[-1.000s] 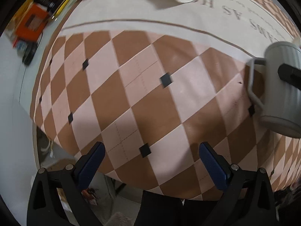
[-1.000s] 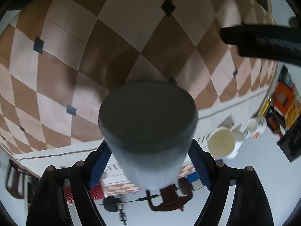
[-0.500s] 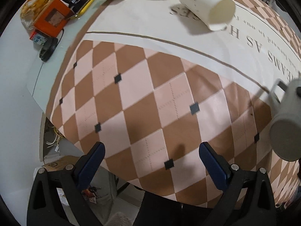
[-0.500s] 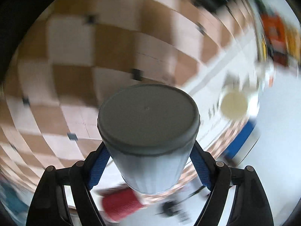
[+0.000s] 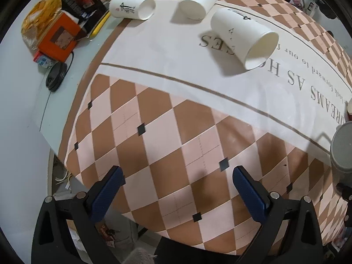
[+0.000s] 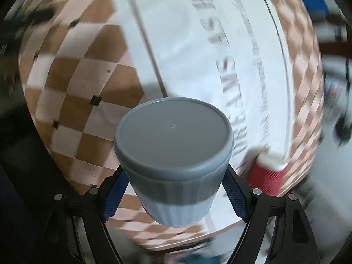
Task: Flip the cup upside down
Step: 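Rotate the held grey mug with the right tool so its rim faces down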
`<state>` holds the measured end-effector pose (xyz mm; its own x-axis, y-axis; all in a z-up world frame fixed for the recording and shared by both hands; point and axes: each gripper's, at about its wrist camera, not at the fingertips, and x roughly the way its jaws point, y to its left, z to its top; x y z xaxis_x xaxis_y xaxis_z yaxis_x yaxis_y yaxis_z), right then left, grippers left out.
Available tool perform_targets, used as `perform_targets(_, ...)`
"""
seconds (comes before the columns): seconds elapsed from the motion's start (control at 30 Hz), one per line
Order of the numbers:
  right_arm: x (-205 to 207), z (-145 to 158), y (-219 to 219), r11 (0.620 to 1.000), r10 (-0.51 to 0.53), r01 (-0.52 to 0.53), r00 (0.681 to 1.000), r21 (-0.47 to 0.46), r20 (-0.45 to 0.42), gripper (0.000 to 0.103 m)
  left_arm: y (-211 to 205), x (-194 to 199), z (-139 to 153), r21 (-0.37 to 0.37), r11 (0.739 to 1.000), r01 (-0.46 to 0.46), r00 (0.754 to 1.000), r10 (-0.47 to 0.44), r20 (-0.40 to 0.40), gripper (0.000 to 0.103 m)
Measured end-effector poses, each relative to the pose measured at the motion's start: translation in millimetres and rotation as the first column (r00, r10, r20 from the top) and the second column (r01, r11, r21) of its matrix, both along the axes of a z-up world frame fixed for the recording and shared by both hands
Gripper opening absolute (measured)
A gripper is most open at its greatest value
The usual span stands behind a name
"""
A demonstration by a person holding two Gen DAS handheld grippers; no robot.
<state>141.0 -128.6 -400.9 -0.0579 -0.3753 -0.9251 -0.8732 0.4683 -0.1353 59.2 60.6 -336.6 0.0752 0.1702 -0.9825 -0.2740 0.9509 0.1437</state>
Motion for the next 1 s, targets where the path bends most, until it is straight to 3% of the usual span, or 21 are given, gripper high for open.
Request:
perform_targets(0.13,21,-10,-15,0.97,-0.242,0.242,0.969,-0.012,-0.051,0.083,-4,8,-4,-0.035,0.999,0.01,1.0,-0.01,0.0,0.102)
perform_targets(0.27,33,-25,-27,0.902,-0.432,0.43,0.898,-0.042,-0.081,0.084,-8,14,-11,-0.067,0.998,0.019,1.0,-0.02,-0.01,0.102)
perform_targets(0.5,54,-37,-22,0.839,-0.542,0.535,0.838,-0.099,-0.069,0.084,-19,20,-24,-0.121,0.992,0.041,0.998,-0.045,-0.031,0.102)
perform_targets(0.67,72,-51,-25,0.776,-0.629,0.618,0.77,-0.125,-0.103,0.085,-24,19,-27,-0.126,0.99,0.061,0.997,-0.066,-0.036,0.102)
perform_targets(0.77,78,-50,-23,0.772,-0.635,0.623,0.764,-0.124,-0.115,0.085,-29,17,-26,-0.126,0.99,0.065,0.997,-0.07,-0.038,0.102)
perform_targets(1.0,70,-25,-15,0.815,-0.579,0.579,0.811,-0.025,-0.082,0.087,-35,29,-25,-0.163,0.982,0.099,0.995,-0.098,0.009,0.103)
